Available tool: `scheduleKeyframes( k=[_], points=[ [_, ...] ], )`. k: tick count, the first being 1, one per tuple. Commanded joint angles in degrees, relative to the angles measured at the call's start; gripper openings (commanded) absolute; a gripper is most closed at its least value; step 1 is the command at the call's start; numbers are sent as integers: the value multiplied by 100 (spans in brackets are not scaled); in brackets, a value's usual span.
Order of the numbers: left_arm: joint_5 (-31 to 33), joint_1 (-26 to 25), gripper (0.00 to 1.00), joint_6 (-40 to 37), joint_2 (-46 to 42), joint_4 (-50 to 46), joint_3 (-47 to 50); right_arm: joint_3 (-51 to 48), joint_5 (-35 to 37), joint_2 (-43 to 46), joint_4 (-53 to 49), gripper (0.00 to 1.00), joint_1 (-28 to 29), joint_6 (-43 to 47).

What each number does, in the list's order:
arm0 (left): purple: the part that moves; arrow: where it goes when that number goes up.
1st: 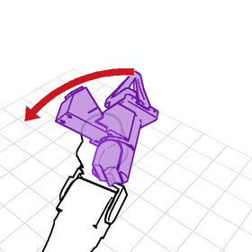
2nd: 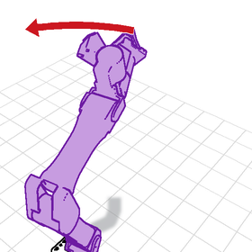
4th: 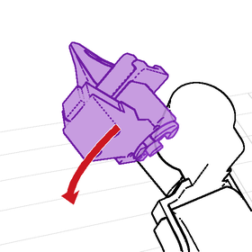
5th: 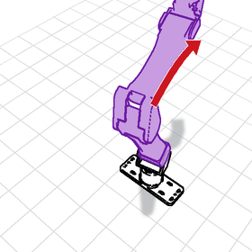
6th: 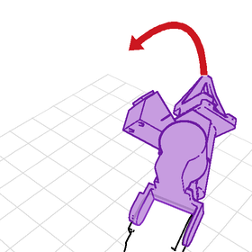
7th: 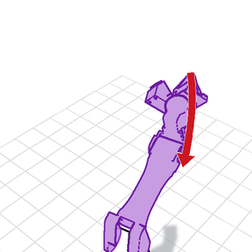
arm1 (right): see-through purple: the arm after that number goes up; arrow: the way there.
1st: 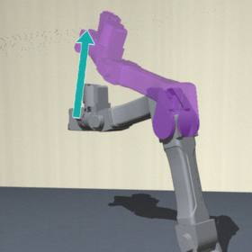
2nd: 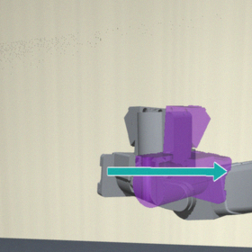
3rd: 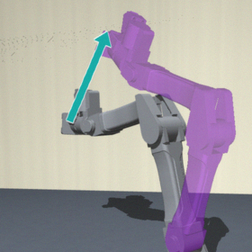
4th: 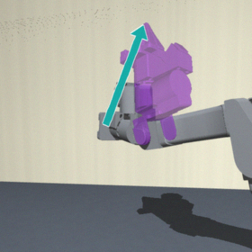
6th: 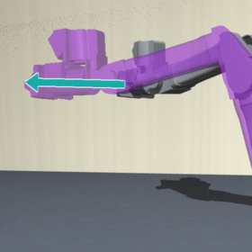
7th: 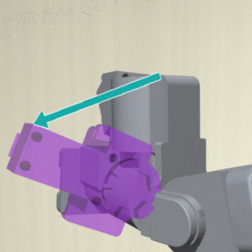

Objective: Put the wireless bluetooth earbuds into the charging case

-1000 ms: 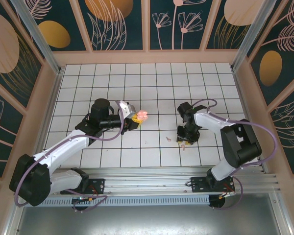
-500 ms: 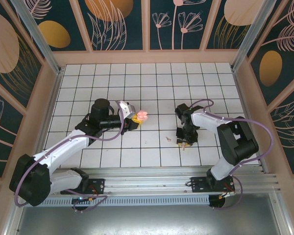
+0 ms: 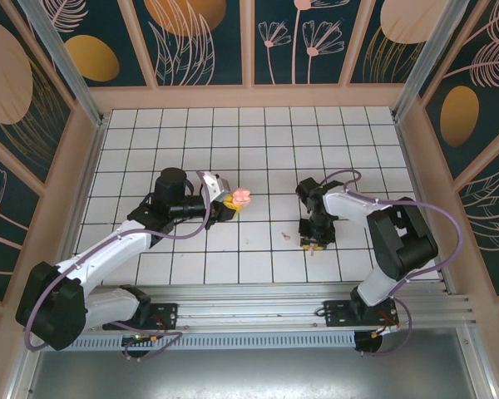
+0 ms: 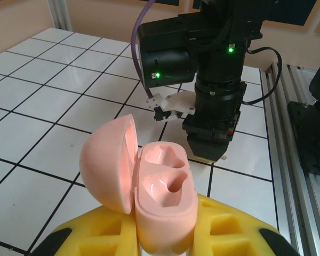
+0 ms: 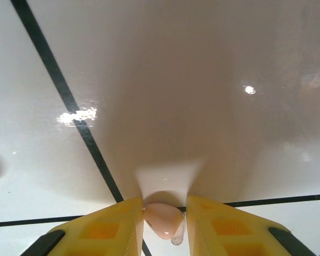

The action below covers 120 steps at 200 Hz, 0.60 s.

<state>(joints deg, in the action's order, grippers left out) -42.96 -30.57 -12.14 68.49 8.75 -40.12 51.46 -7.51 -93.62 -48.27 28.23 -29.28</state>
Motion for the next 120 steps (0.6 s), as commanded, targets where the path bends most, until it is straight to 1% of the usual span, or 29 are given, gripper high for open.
scheduleKeyframes(
  k=[1, 49, 77, 95, 120],
  points=[
    [-20, -34, 19, 27, -85, 17, 66, -92, 136, -65, -130, 27, 51, -61],
    [-23, -37, 20, 14, -73, 21, 63, -110, 166, -18, -99, 23, 72, -87],
    [-33, -32, 19, 18, -81, 131, 104, -130, 188, 228, -22, 21, 73, -178],
    [-91, -33, 19, 60, -107, 424, 223, -145, 183, 508, 94, 21, 69, -283],
    [-209, -35, 19, 209, -143, 1101, 502, -129, 171, 968, 369, 21, 63, -435]
  ],
)
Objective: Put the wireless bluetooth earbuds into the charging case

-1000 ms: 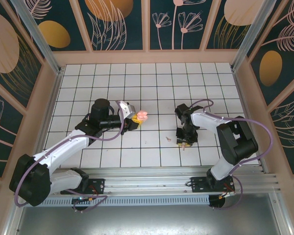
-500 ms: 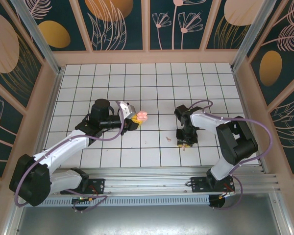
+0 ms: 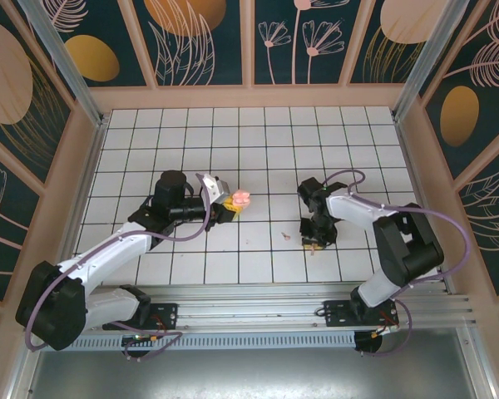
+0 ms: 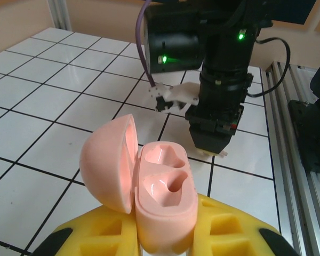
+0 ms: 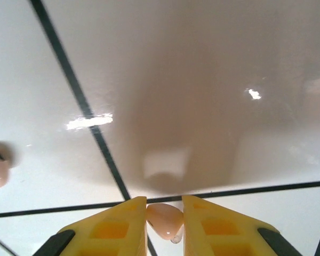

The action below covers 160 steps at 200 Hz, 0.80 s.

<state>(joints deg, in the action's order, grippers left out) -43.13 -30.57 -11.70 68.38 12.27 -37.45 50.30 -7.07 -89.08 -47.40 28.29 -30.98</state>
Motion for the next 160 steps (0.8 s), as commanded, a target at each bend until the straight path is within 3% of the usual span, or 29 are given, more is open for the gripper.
scheduleKeyframes(
  k=[1, 85, 133, 160],
  points=[
    [-194, -36, 19, 176, -132, 776, 250, -8, 123, 532, 291, 21, 55, -271],
    [49, -163, 18, -348, 42, 2034, 770, 195, -102, 1972, 2152, 21, 162, -193],
    [70, -203, 17, -27, 542, 2454, 689, 325, -266, 2315, 2939, 21, 273, 42],
    [0, -230, 17, 132, 838, 2710, 611, 500, -251, 2337, 3182, 21, 612, 300]
  ],
)
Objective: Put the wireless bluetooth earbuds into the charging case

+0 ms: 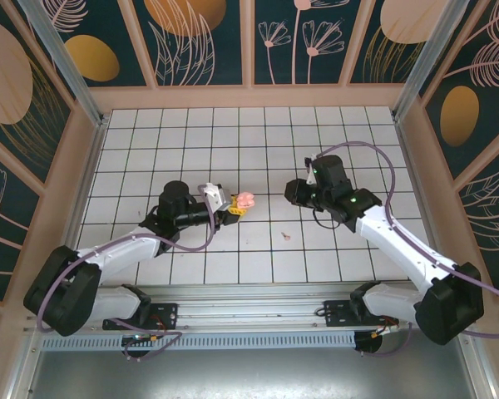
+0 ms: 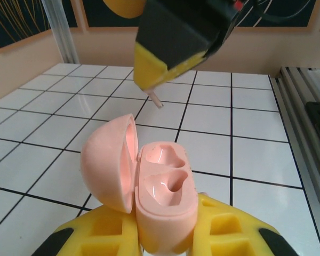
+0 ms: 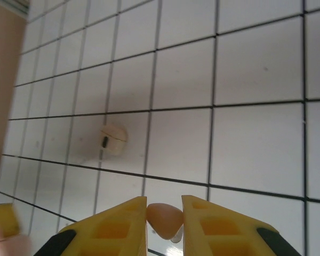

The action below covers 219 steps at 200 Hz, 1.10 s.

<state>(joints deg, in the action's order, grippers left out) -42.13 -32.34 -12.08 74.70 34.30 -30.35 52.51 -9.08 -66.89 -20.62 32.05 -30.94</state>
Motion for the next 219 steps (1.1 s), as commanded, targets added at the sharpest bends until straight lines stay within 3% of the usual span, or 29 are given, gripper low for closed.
scheduleKeyframes(
  k=[1, 70, 219],
  points=[
    [-102, -58, 17, 170, 214, 502, -106, 282, -59, 121, 510, 21, 247, 302],
    [-173, -95, 17, 218, 356, 547, -215, 280, -392, 298, 1164, 21, 636, 407],
    [-61, -106, 17, 583, 316, 867, -313, 51, -147, 115, 1629, 21, 1320, 194]
  ],
)
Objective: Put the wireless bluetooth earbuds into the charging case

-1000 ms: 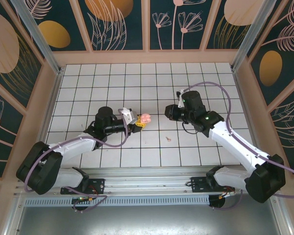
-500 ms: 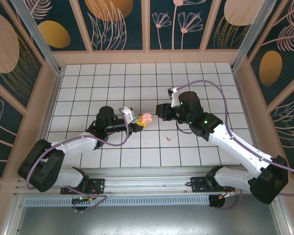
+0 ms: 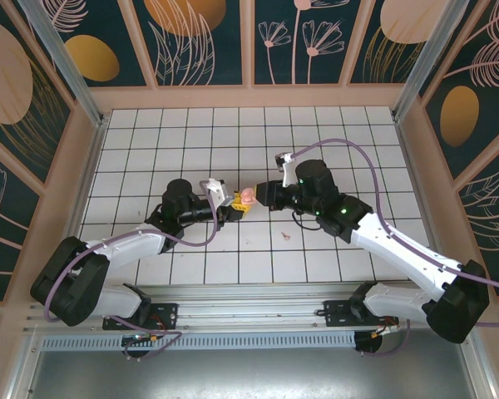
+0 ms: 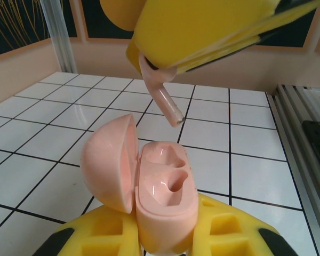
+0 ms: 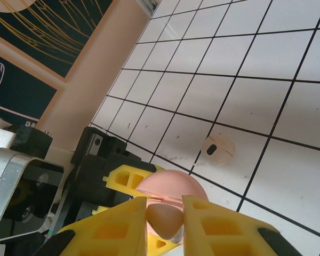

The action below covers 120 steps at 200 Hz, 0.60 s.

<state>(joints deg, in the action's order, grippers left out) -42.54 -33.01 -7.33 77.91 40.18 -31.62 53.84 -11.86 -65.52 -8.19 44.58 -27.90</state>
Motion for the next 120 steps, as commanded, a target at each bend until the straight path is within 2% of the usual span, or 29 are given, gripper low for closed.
scheduleKeyframes(
  k=[1, 120],
  points=[
    [-18, -38, 17, 104, -5, 279, -187, -84, 131, -22, 387, 21, 68, -110],
    [133, -38, 17, 362, -89, 538, -217, -159, 284, -80, 283, 21, 200, -145]
  ],
)
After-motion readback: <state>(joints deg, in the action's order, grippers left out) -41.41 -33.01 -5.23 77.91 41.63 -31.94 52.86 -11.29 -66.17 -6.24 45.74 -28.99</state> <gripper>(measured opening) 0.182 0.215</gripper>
